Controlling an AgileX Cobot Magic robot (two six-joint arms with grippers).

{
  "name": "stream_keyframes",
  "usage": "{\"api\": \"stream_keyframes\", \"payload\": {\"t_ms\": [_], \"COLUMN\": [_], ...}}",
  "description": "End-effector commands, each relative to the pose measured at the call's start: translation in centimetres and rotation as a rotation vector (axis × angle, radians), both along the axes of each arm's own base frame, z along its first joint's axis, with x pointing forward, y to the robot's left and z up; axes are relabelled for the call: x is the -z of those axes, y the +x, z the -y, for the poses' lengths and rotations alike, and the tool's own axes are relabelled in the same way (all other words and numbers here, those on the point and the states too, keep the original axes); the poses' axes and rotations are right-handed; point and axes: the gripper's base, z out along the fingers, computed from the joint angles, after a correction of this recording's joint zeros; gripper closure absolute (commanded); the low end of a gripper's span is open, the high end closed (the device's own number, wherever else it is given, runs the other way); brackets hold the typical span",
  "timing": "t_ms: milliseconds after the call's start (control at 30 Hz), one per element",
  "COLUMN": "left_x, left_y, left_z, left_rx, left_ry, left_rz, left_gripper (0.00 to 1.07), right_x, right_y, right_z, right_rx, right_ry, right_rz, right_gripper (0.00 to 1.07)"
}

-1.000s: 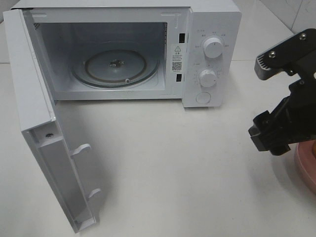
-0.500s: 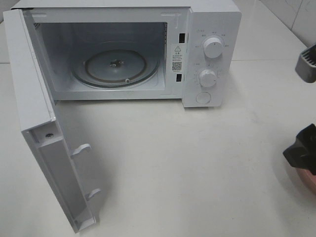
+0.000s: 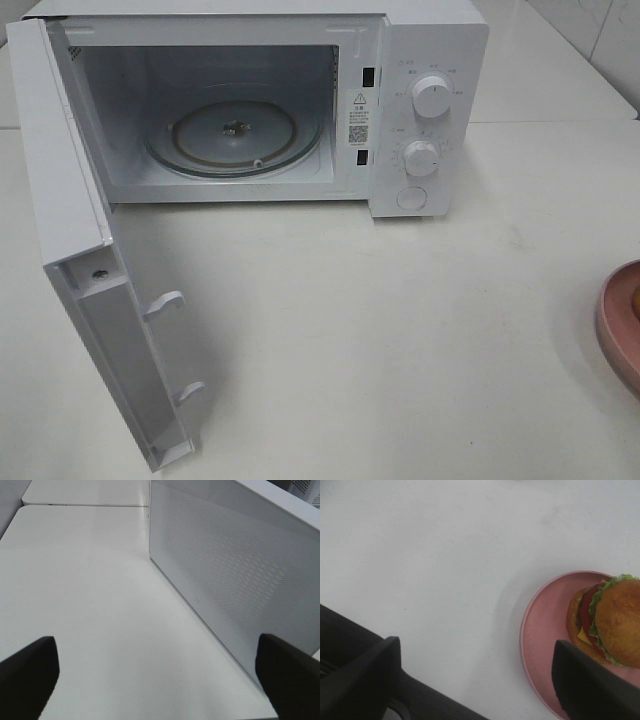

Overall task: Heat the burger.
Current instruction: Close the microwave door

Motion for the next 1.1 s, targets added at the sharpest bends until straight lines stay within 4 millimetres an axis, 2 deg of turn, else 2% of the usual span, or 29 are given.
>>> {"api": "stream_keyframes", "payload": {"t_ms": [33, 367, 600, 833, 1000, 1100], "left_x": [0.1, 0.1, 0.1, 0.1, 0.1, 0.1], "left_y": [-0.2, -0.2, -0.2, -0.2, -0.2, -0.2], "left_z": [0.1, 0.1, 0.1, 0.1, 0.1, 0.1], "left_rx": [0.0, 0.0, 0.0, 0.0, 0.0, 0.0], "left_ry": [-0.005, -0.005, -0.005, -0.005, -0.005, -0.005], "left_rz": [0.018, 0.018, 0.018, 0.018, 0.018, 0.018], "left_gripper": [0.07, 0.07, 0.07, 0.07, 0.07, 0.07], "right_x": [0.6, 0.8, 1.8, 1.8, 1.8, 1.8], "right_y": [-0.9, -2.9, -5.8, -7.8, -9.9, -10.0], "right_z": [0.7, 2.6, 3.6, 4.0, 4.1, 4.1], "right_rx": [0.036, 0.135, 0.253, 0.312, 0.377, 0.382], "right_ry": [0.028, 0.08, 0.144, 0.165, 0.179, 0.18], "right_rz": [0.006, 0.091, 0.214, 0.329, 0.471, 0.482], "right_gripper": [0.29, 0.31, 0.31, 0.31, 0.31, 0.31]}}
